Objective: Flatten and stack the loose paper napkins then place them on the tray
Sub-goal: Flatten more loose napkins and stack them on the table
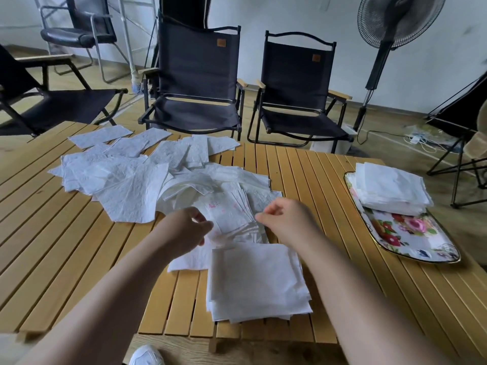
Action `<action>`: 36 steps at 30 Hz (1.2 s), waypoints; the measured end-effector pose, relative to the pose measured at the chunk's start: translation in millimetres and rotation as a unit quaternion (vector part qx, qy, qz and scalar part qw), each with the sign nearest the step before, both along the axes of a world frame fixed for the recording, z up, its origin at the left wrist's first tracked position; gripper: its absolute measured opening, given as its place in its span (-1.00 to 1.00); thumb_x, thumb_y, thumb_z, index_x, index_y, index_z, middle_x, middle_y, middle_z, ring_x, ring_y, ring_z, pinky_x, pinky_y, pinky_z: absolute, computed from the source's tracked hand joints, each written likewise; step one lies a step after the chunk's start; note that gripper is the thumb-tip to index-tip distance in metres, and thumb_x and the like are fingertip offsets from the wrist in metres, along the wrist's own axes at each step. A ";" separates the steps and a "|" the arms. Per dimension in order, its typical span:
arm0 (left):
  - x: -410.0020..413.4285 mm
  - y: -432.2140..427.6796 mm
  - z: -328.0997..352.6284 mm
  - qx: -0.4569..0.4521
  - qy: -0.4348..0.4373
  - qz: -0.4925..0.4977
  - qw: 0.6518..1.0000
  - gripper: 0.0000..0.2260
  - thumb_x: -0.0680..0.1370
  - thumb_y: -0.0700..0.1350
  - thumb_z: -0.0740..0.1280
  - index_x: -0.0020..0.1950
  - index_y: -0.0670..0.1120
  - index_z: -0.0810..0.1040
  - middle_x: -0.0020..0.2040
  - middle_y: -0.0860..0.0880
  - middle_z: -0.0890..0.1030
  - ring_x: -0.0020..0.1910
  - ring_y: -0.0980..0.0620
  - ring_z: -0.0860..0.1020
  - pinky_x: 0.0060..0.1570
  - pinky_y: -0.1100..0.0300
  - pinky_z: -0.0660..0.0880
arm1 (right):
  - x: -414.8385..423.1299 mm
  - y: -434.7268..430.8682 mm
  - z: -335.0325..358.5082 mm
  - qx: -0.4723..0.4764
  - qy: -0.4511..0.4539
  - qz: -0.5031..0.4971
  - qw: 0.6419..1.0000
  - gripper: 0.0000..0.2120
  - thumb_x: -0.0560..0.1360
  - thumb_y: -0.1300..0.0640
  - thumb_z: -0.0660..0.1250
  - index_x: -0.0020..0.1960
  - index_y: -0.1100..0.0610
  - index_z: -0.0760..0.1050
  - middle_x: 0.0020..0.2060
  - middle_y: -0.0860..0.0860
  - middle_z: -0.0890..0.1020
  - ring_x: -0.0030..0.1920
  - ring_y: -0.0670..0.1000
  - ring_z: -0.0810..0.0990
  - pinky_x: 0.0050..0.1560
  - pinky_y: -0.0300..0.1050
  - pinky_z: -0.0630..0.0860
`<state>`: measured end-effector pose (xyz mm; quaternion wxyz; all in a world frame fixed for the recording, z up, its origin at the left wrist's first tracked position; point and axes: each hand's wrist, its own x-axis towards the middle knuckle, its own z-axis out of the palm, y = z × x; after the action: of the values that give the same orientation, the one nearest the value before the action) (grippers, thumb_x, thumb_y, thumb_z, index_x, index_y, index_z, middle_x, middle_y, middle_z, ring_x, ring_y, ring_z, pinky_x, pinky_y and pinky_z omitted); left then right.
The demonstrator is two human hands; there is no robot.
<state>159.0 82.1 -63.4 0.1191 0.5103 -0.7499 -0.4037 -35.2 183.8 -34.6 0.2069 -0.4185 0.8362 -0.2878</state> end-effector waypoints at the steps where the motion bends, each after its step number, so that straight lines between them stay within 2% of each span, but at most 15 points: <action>1: 1.0 -1.0 0.8 0.002 0.015 0.013 1.000 -0.90 0.60 -0.01 0.32 0.01 -0.02 0.54 -0.29 -0.02 0.68 -0.46 0.06 0.42 -0.44 0.23 0.34 | 5.1 -7.4 -7.1 -0.005 -0.012 0.007 1.000 -0.81 0.47 -0.04 0.48 -0.02 0.05 0.58 -0.14 -0.11 0.60 -0.10 -0.04 0.58 -0.17 -0.17 0.49; 4: 4.1 -1.9 1.8 0.002 0.025 0.033 0.999 -0.90 0.60 -0.05 0.32 0.09 -0.03 0.54 -0.24 -0.03 0.68 -0.40 0.04 0.48 -0.38 0.19 0.39 | 18.1 -27.3 -24.7 0.013 0.007 0.032 0.999 -0.63 0.45 0.00 0.51 0.22 0.02 0.55 0.08 -0.05 0.58 0.08 0.03 0.58 -0.03 -0.16 0.49; 6: 7.1 -3.6 1.1 0.005 0.026 0.049 0.998 -0.88 0.60 -0.10 0.31 0.14 -0.02 0.55 -0.19 -0.04 0.68 -0.39 0.06 0.51 -0.38 0.22 0.42 | 24.9 -38.0 -34.8 0.029 0.042 0.063 0.997 -0.56 0.42 0.02 0.53 0.27 -0.03 0.53 0.20 -0.04 0.52 0.21 0.04 0.52 0.10 -0.09 0.53; 8: 10.4 -5.3 1.2 0.007 0.028 0.061 0.998 -0.86 0.61 -0.13 0.29 0.15 -0.02 0.55 -0.16 -0.05 0.68 -0.35 0.06 0.53 -0.35 0.22 0.45 | 32.8 -45.0 -41.5 0.045 0.075 0.088 0.992 -0.65 0.43 0.02 0.51 0.19 -0.05 0.56 0.22 -0.05 0.50 0.27 0.06 0.47 0.17 -0.01 0.52; 12: 15.0 -8.2 2.0 0.009 0.025 0.067 0.997 -0.85 0.60 -0.15 0.29 0.14 -0.02 0.56 -0.16 -0.03 0.68 -0.31 -0.02 0.54 -0.26 0.13 0.47 | 40.3 -49.2 -44.1 0.048 0.144 0.092 0.984 -0.85 0.50 0.03 0.47 0.05 -0.05 0.56 0.18 -0.04 0.52 0.22 0.09 0.48 0.12 -0.03 0.45; 17: 11.7 -7.3 4.0 0.010 0.003 0.054 0.998 -0.80 0.57 -0.21 0.31 0.15 0.01 0.56 -0.09 -0.01 0.67 -0.24 -0.06 0.60 -0.23 0.12 0.51 | 36.7 -45.5 -45.9 0.020 0.156 0.099 0.983 -0.92 0.52 0.10 0.46 -0.05 -0.02 0.57 0.07 -0.03 0.53 0.14 0.08 0.49 0.10 -0.04 0.45; 19: 10.1 -5.1 5.8 0.007 0.001 0.047 0.999 -0.80 0.57 -0.22 0.31 0.15 0.00 0.56 -0.06 0.00 0.65 -0.19 -0.08 0.63 -0.23 0.13 0.52 | 36.2 -44.6 -46.7 0.010 0.158 0.098 0.983 -0.89 0.54 0.13 0.42 -0.13 -0.01 0.54 0.03 -0.02 0.53 0.13 0.09 0.49 0.10 -0.02 0.45; 22: 10.1 -2.4 7.6 0.010 0.001 0.034 0.999 -0.78 0.58 -0.24 0.30 0.17 0.00 0.56 -0.06 0.05 0.61 -0.17 -0.08 0.64 -0.28 0.17 0.50 | 33.6 -43.1 -45.6 0.015 0.160 0.108 0.981 -0.84 0.58 0.15 0.35 -0.17 0.01 0.49 0.03 -0.02 0.52 0.13 0.09 0.48 0.13 0.03 0.46; 24: 11.3 -3.0 6.6 0.012 0.000 0.026 1.000 -0.76 0.58 -0.25 0.30 0.20 -0.02 0.55 -0.05 0.07 0.60 -0.09 -0.12 0.67 -0.21 0.12 0.54 | 30.9 -42.1 -43.2 0.027 0.155 0.118 0.980 -0.84 0.61 0.13 0.30 -0.15 0.01 0.47 0.06 -0.03 0.50 0.14 0.10 0.47 0.17 0.08 0.47; 27: 12.0 -5.7 3.2 -0.001 0.009 0.018 1.000 -0.68 0.57 -0.23 0.36 0.30 -0.02 0.52 0.11 0.01 0.58 -0.03 -0.08 0.63 -0.18 0.18 0.54 | 25.9 -39.3 -35.6 0.027 0.116 0.124 0.985 -0.89 0.64 0.11 0.25 -0.07 0.03 0.47 0.13 -0.03 0.49 0.17 0.07 0.46 0.23 0.10 0.46; 29: 12.4 -7.4 0.8 -0.053 -0.007 0.005 0.999 -0.53 0.53 -0.16 0.44 0.41 0.04 0.43 0.30 -0.04 0.48 0.08 -0.05 0.55 -0.12 0.23 0.51 | 22.1 -35.3 -27.4 0.003 0.061 0.129 0.990 -0.91 0.64 0.13 0.24 -0.02 0.03 0.48 0.14 -0.03 0.49 0.15 0.05 0.47 0.15 -0.01 0.49; 32: 12.6 -7.8 -0.6 -0.118 0.003 -0.019 0.993 -0.41 0.48 -0.04 0.51 0.47 0.10 0.39 0.42 -0.04 0.34 0.29 -0.08 0.45 0.24 0.05 0.48 | 17.7 -25.8 -11.4 -0.019 -0.040 0.153 0.987 -0.88 0.64 0.13 0.23 -0.06 -0.01 0.46 0.10 -0.07 0.57 0.05 -0.01 0.54 -0.07 -0.10 0.50; 34: 11.4 -9.1 -0.4 -0.152 0.038 -0.041 0.987 -0.58 0.48 -0.02 0.50 0.32 0.12 0.53 0.33 0.01 0.46 0.27 -0.04 0.47 0.26 0.04 0.47 | 15.5 -17.6 -1.7 -0.031 -0.109 0.169 0.979 -0.87 0.64 0.11 0.26 -0.09 0.01 0.46 -0.04 -0.06 0.63 -0.14 -0.06 0.52 -0.17 -0.10 0.46; 36: 10.2 -7.3 5.6 -0.146 0.083 -0.046 0.985 -0.87 0.52 -0.01 0.46 0.04 0.17 0.61 0.09 0.12 0.62 0.11 0.06 0.56 0.05 0.14 0.50 | 12.7 -8.1 5.1 -0.050 -0.160 0.173 0.971 -0.89 0.62 0.10 0.31 -0.08 0.07 0.46 -0.21 0.04 0.57 -0.25 -0.02 0.43 -0.20 -0.10 0.39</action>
<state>169.2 74.8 -57.8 0.2353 0.4177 -0.8107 -0.3361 -22.5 175.7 -29.5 0.3633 -0.5153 0.6916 -0.3524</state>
